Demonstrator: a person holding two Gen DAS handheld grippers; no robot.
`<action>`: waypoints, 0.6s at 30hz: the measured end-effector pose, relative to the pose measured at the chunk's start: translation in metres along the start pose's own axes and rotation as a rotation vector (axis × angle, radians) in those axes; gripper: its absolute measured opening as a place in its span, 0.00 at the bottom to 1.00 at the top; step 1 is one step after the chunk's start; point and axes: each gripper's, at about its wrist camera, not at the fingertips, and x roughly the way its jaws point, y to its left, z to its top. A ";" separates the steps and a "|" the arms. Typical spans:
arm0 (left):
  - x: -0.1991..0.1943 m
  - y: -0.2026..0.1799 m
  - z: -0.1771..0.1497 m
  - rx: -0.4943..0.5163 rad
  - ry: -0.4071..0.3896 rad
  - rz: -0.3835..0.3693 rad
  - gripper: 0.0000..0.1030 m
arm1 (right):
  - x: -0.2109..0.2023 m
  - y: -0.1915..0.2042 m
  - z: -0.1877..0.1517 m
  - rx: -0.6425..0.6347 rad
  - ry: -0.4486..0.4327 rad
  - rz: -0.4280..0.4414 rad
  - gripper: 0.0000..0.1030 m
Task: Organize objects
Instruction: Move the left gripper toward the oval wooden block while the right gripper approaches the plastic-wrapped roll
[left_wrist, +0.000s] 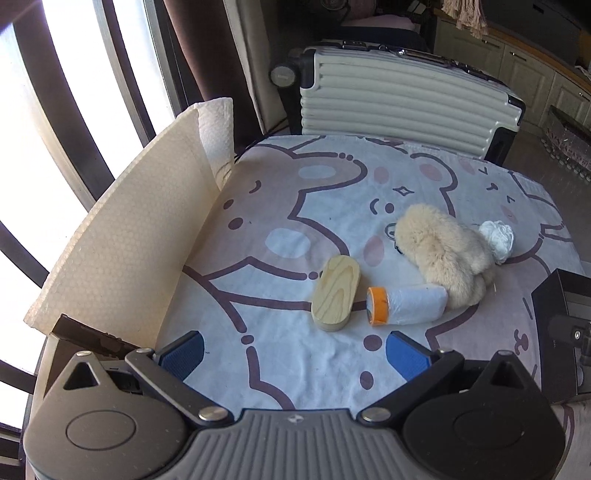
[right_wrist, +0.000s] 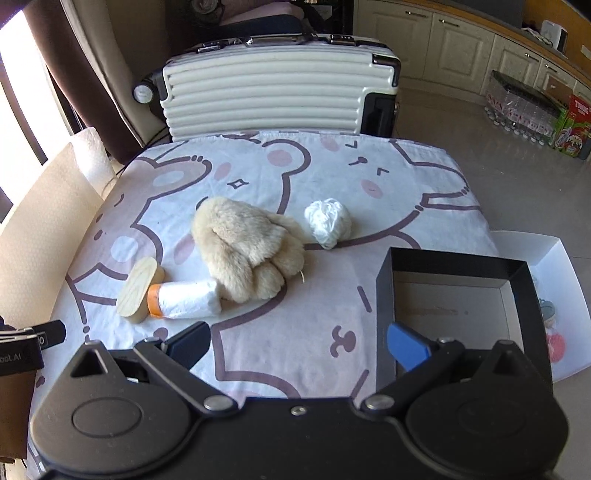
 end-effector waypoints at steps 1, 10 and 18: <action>-0.001 0.000 0.000 -0.003 -0.009 -0.005 1.00 | -0.002 0.001 0.001 0.002 -0.015 0.005 1.00; -0.004 0.004 0.002 -0.029 -0.055 -0.017 1.00 | -0.008 0.004 0.005 0.006 -0.110 0.011 1.00; -0.002 0.005 0.004 -0.047 -0.082 -0.032 1.00 | -0.011 0.003 0.005 0.015 -0.162 0.020 1.00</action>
